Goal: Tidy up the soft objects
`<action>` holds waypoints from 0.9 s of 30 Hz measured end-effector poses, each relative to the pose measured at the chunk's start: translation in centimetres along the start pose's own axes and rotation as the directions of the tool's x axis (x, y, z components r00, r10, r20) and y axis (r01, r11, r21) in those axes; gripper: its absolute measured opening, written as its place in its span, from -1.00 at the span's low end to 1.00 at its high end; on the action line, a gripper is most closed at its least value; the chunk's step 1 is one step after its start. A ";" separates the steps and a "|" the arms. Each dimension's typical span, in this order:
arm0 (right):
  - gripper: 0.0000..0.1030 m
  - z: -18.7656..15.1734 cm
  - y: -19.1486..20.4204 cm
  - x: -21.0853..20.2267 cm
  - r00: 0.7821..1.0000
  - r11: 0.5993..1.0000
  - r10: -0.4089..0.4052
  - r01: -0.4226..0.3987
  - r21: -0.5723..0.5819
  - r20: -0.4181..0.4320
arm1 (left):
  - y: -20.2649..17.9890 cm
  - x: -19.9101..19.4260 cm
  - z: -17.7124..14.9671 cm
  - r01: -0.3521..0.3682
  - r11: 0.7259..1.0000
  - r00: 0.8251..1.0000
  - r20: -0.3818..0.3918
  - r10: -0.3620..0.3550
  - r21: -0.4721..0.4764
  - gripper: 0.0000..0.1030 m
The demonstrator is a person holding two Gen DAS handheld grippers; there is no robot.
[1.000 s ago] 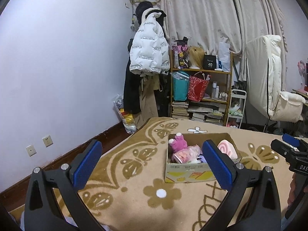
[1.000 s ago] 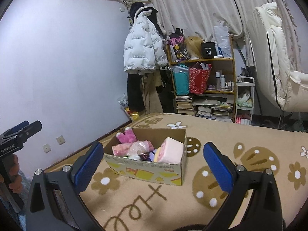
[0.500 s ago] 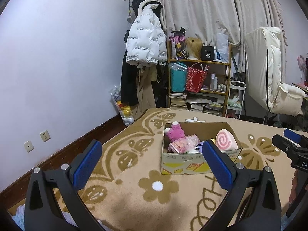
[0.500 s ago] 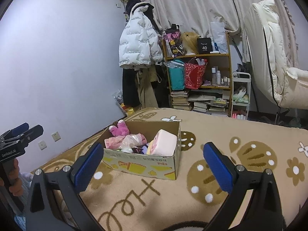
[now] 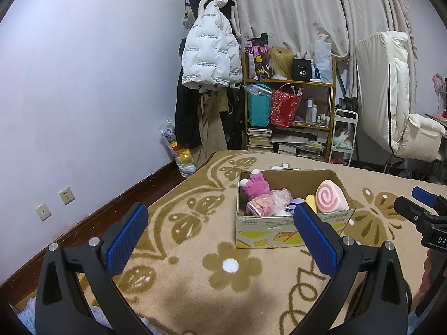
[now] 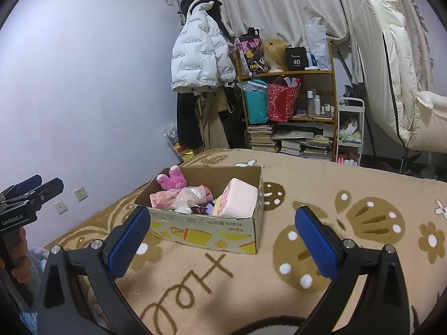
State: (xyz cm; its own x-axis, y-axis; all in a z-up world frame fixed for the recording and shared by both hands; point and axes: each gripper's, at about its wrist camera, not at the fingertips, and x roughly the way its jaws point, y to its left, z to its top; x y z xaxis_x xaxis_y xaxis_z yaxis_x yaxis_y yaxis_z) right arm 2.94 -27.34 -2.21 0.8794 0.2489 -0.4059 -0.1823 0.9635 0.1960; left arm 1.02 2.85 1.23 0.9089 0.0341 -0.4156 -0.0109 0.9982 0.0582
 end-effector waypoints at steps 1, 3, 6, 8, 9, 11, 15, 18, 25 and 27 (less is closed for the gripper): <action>1.00 0.0 0.0 0.0 1.000 1.000 -0.001 0.001 -0.001 -0.001 | 0.0 0.0 0.0 -0.002 1.000 1.000 0.000 0.002 0.000 0.99; 1.00 0.0 0.0 0.1 1.000 1.000 -0.002 0.002 -0.002 -0.002 | 0.1 0.0 0.0 0.001 1.000 1.000 -0.001 -0.001 -0.001 0.99; 1.00 -0.1 0.1 0.1 1.000 1.000 -0.005 0.005 -0.001 0.001 | 0.0 0.1 0.0 0.000 1.000 1.000 -0.003 0.000 0.000 0.99; 1.00 -0.2 0.0 0.1 1.000 1.000 -0.010 0.010 0.002 0.002 | 0.0 0.1 0.0 -0.002 1.000 1.000 -0.003 0.002 0.002 0.99; 1.00 -0.2 -0.1 0.1 1.000 1.000 -0.011 0.011 0.005 0.002 | 0.0 0.2 -0.1 -0.003 1.000 1.000 -0.004 0.003 0.003 0.99; 1.00 -0.3 -0.2 0.1 1.000 1.000 -0.011 0.011 0.010 0.000 | -0.1 0.2 -0.2 -0.006 1.000 1.000 -0.007 0.006 0.005 0.99; 1.00 -0.3 -0.2 0.1 1.000 1.000 -0.010 0.010 0.007 0.001 | -0.2 0.3 -0.2 -0.005 1.000 1.000 -0.009 0.005 0.004 0.99; 1.00 -0.3 -0.2 0.2 1.000 1.000 -0.011 0.011 0.007 0.001 | -0.2 0.4 -0.3 -0.001 1.000 1.000 -0.015 0.001 0.002 0.99; 1.00 -0.4 -0.4 0.2 1.000 1.000 -0.008 0.008 0.009 -0.002 | -0.2 0.4 -0.4 -0.006 1.000 1.000 -0.019 0.006 0.007 0.99; 1.00 -0.4 -0.3 0.2 1.000 1.000 -0.007 0.007 0.009 -0.003 | -0.2 0.5 -0.4 -0.005 1.000 1.000 -0.020 0.005 0.007 0.99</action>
State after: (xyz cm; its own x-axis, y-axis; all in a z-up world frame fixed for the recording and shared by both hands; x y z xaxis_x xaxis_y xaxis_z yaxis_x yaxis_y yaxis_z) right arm 2.98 -27.59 -2.71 0.8793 0.2423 -0.4101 -0.1720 0.9644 0.2008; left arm 1.33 2.65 0.68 0.9003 0.0403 -0.4334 -0.0126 0.9977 0.0665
